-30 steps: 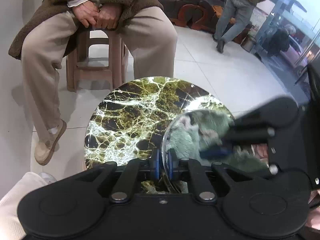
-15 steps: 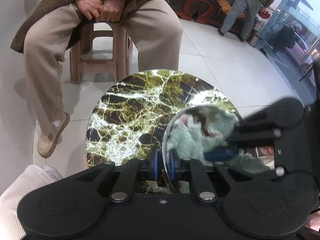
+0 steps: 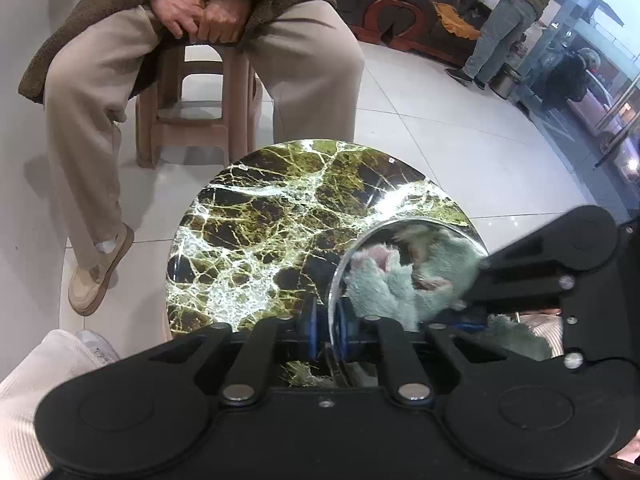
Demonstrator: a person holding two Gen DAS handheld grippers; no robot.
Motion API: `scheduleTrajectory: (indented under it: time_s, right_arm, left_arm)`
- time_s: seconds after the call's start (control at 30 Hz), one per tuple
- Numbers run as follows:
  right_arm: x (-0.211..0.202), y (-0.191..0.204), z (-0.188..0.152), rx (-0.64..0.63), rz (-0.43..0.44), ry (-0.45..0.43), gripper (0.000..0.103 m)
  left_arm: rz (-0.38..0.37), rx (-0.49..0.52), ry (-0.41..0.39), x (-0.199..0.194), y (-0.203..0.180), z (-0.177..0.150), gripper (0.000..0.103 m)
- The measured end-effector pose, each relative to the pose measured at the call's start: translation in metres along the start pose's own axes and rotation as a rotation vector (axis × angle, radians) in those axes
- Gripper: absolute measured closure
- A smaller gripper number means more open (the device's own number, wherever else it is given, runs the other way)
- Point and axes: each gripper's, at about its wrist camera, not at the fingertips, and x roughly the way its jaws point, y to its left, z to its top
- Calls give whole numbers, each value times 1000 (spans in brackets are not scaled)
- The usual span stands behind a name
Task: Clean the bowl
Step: 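Hold the bowl rim with the left gripper while the right gripper rubs the towel around the wall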
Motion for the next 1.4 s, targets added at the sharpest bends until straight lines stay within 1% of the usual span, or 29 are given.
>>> scheduleTrajectory:
  time_s: [0.07,0.13,0.23,0.3,0.33,0.37,0.43,0.5,0.57,0.6,0.67,0.7,0.77,0.87,0.97,1.03,1.1,1.2,1.27,1.33,1.4]
  right_arm:
    - [1,-6,5,11,-26,-21,88]
    - [0,-15,6,16,-97,-36,89]
    - [-6,-22,2,43,-86,-37,90]
    - [-5,-16,-4,9,-86,7,89]
    - [-5,-14,-5,1,-82,14,88]
    - [-3,-8,-8,-15,-62,33,88]
    - [-1,-1,-9,-28,-36,35,88]
    - [1,3,-3,-37,-11,8,88]
    - [2,1,3,-39,-12,-15,88]
    - [2,-1,4,-41,-21,-22,88]
    - [1,-7,4,-45,-87,-39,90]
    - [-2,-10,3,-46,-102,-42,90]
    - [-7,-17,0,-28,-114,-37,90]
    - [-10,-9,-9,-56,-121,13,88]
    - [-11,5,-15,-84,-68,35,88]
    - [-10,10,-12,-87,-30,9,88]
    - [-6,13,-5,-106,-54,-14,88]
    - [-3,7,1,-136,-145,-18,88]
    - [-8,1,1,-131,-188,-14,89]
    - [-15,-2,-1,-107,-174,-10,89]
    - [-17,1,-6,-101,-157,40,89]
  left_arm:
    - [11,0,-2,-1,2,-1,94]
    - [4,-8,1,-1,4,-1,93]
    - [-15,-11,-3,-1,5,-3,93]
    - [-24,-11,-8,-1,4,-2,93]
    - [-26,-10,-10,-1,3,-1,93]
    - [-27,-8,-9,-1,3,0,94]
    - [-29,-4,-7,0,2,2,94]
    - [-21,5,-3,1,1,1,94]
    - [-10,11,-4,1,1,1,94]
    - [-7,11,-3,1,2,1,94]
    - [-11,6,-1,1,4,1,93]
    - [-16,5,-1,1,5,1,93]
    - [-21,3,-6,1,5,1,93]
    - [-26,-1,-12,2,5,3,93]
    - [-32,2,-9,4,3,3,94]
    - [-23,14,-10,4,1,2,94]
    - [-16,16,-7,4,1,2,94]
    - [-5,14,-1,3,2,1,94]
    - [-7,7,-1,3,5,0,94]
    - [-16,-4,-4,3,6,0,94]
    - [-24,-4,-7,2,5,1,94]
